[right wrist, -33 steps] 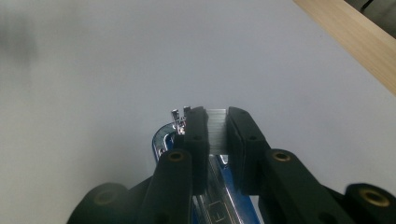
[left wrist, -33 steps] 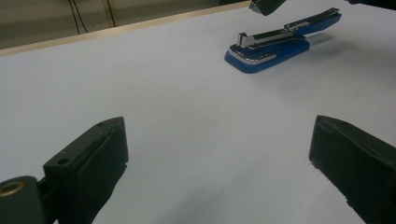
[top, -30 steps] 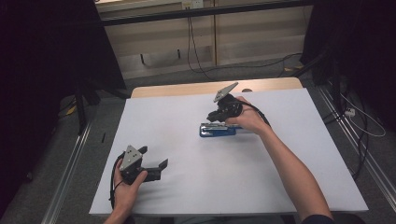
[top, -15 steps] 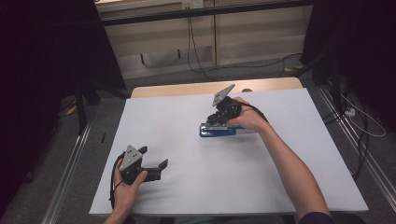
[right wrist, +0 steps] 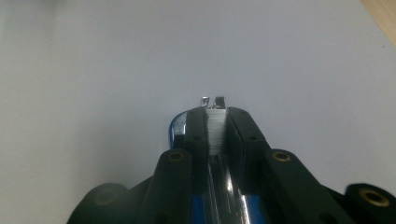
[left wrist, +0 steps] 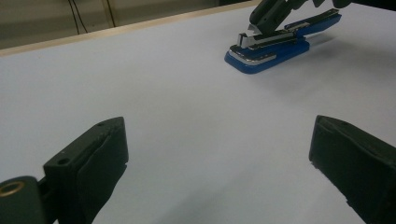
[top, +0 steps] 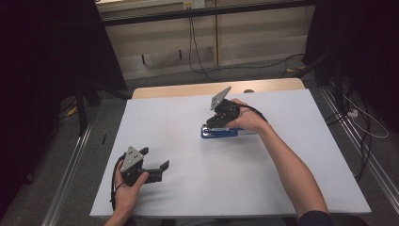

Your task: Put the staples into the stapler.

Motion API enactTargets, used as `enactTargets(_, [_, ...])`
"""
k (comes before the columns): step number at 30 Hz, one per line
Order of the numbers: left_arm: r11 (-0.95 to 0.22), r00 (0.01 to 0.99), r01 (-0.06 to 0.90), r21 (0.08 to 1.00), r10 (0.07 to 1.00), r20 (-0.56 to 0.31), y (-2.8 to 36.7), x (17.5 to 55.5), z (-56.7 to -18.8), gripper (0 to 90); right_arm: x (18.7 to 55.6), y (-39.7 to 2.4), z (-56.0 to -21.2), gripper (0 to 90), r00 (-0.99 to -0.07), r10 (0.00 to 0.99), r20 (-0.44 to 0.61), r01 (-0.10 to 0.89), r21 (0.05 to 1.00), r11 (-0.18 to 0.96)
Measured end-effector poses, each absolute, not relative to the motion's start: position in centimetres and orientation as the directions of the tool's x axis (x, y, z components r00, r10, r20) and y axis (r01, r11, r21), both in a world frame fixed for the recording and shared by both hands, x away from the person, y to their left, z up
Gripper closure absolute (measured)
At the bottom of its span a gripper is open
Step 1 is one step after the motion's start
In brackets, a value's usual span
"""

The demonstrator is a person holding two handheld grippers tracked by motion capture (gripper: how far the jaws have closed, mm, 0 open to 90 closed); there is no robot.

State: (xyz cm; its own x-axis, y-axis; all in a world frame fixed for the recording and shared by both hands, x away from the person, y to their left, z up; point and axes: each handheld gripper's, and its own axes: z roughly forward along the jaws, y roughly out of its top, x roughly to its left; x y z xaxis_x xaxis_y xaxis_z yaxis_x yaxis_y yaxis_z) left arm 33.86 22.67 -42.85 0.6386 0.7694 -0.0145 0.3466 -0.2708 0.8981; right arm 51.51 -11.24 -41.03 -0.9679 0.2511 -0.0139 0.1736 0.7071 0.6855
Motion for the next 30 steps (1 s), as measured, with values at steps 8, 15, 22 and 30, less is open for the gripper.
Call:
enactTargets(8, [-0.275, 0.641, 0.347, 0.896, 0.767, -0.013, 22.75, 33.88, -42.85, 4.8, 51.87, -11.18, -41.11, 79.2, -0.968, 0.249, -0.01, 0.176, 0.681, 0.711])
enactTargets(15, [-0.274, 0.642, 0.349, 0.896, 0.766, -0.016, 22.65, 33.85, -42.87, 4.9, 52.0, -11.24, -41.32, 79.2, -0.972, 0.236, -0.01, 0.167, 0.677, 0.716])
enactTargets(22, [-0.274, 0.639, 0.35, 0.896, 0.769, -0.014, 22.68, 33.84, -42.86, 4.8, 51.92, -11.03, -41.49, 79.2, -0.973, 0.231, -0.012, 0.163, 0.674, 0.721])
enactTargets(30, [-0.27, 0.636, 0.353, 0.896, 0.772, -0.017, 22.63, 33.87, -42.93, 4.8, 52.02, -10.99, -41.58, 79.2, -0.976, 0.215, -0.02, 0.146, 0.674, 0.724])
